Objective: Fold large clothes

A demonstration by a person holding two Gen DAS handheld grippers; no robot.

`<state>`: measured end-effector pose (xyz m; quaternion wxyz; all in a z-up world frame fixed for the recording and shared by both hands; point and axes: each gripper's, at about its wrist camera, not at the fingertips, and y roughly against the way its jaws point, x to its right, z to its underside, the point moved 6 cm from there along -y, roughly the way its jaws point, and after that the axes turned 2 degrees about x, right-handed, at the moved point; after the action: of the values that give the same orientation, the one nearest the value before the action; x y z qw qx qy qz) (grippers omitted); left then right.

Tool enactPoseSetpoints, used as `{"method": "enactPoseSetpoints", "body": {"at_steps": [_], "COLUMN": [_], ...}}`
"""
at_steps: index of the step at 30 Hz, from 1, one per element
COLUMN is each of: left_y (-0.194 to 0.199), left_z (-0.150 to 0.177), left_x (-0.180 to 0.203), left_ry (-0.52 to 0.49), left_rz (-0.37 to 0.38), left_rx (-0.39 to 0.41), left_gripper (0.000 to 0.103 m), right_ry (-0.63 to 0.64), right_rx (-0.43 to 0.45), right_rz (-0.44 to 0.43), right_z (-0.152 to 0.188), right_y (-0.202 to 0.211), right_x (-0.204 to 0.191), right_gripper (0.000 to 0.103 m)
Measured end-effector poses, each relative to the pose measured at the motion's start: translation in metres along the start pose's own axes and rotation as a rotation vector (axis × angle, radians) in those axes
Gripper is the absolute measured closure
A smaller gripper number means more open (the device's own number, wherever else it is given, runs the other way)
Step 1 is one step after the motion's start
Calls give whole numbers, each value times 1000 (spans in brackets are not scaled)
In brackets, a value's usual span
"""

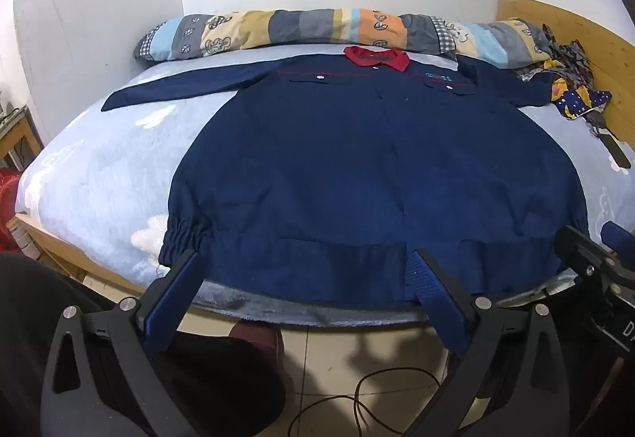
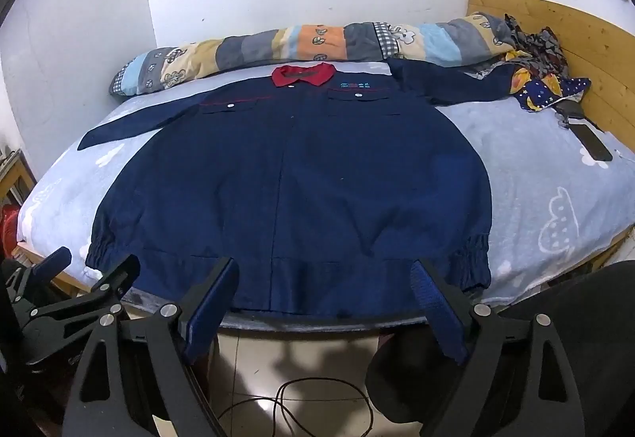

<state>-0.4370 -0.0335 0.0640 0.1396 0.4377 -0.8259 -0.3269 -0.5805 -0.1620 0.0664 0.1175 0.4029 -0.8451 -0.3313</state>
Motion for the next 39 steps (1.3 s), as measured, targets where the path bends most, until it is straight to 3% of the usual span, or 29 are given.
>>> {"method": "enactPoseSetpoints", "body": {"at_steps": [27,32,38,39], "left_y": [-11,-16,-14,-15], "left_z": [16,-1,-42,-43], "left_x": [-6,-12,-29,-29], "left_ry": [3,17,51,50], "left_rz": [11,19,-32,-29], "left_rx": [-35,-51,45,47], "left_gripper": [1,1,1,1], "right_ry": [-12,-63,-34,-47], "right_rx": [-19,-25,75,59], "right_rz": [-8,-27,31,29], "right_z": [2,-9,-43,-46], "right_y": [-6,-7,-11,-12], "right_x": [-3,11,33,35], "right_gripper": [13,13,13,13]}}
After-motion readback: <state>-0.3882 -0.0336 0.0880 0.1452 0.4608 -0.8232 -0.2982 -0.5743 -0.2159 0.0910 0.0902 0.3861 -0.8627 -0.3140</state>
